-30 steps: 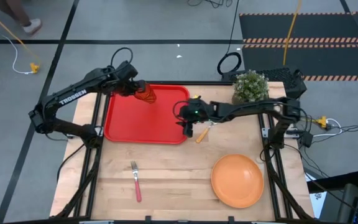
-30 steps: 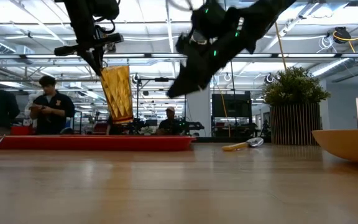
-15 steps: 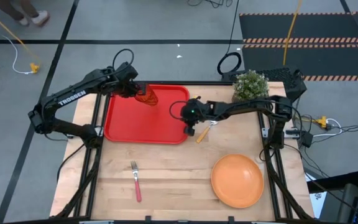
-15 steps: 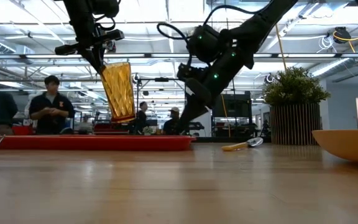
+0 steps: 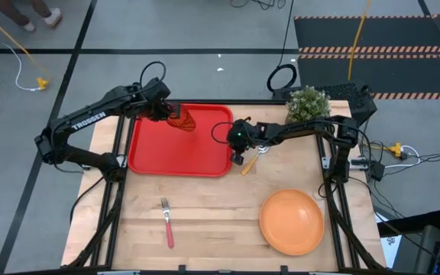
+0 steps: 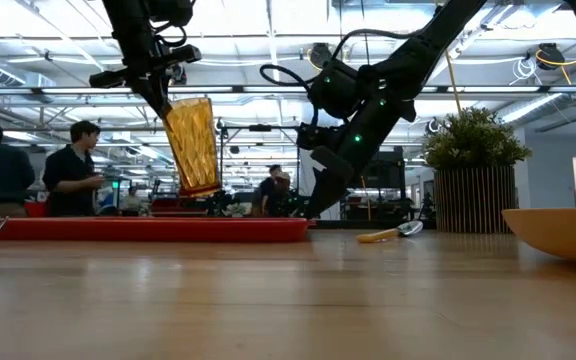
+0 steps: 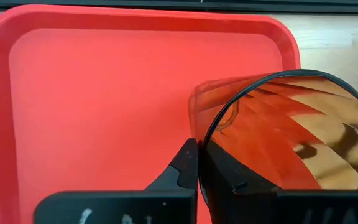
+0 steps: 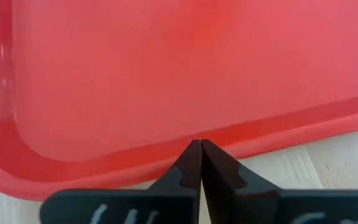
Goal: Pick and place plate/cup/fork/spoon on tray
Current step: Put the orange cup on the red tray
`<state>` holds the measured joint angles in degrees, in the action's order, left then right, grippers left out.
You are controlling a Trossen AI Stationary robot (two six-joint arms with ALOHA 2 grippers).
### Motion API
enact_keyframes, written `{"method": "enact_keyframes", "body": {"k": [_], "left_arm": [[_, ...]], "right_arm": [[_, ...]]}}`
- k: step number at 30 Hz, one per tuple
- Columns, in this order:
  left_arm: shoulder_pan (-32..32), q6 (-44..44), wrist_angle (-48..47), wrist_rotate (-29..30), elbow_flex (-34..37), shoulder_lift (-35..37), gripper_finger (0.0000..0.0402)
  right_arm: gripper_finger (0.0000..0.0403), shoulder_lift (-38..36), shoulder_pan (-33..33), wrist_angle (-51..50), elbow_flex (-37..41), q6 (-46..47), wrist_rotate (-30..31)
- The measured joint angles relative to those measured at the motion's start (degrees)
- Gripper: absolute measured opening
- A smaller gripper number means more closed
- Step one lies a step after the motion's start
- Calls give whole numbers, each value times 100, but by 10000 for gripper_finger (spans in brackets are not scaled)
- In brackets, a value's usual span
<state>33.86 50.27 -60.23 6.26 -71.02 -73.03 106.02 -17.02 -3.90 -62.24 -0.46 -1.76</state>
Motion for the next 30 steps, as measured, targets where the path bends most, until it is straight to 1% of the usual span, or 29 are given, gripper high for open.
{"method": "enact_keyframes", "body": {"k": [4,8,14,22,26,30], "left_arm": [[-56,86,2,0,0,0,6],[-61,86,2,2,0,0,6],[-61,88,7,5,0,0,7],[-59,92,-10,39,0,0,6],[-50,75,-369,278,0,0,6],[7,3,-574,362,2,0,6]], "right_arm": [[0,-2,-32,-3,0,16,-7],[0,-3,-8,395,2,87,-431],[0,204,181,311,-5,128,-406],[0,206,210,79,-11,169,-135],[0,97,197,-287,-9,132,189],[0,50,171,-514,-9,130,197]]}}
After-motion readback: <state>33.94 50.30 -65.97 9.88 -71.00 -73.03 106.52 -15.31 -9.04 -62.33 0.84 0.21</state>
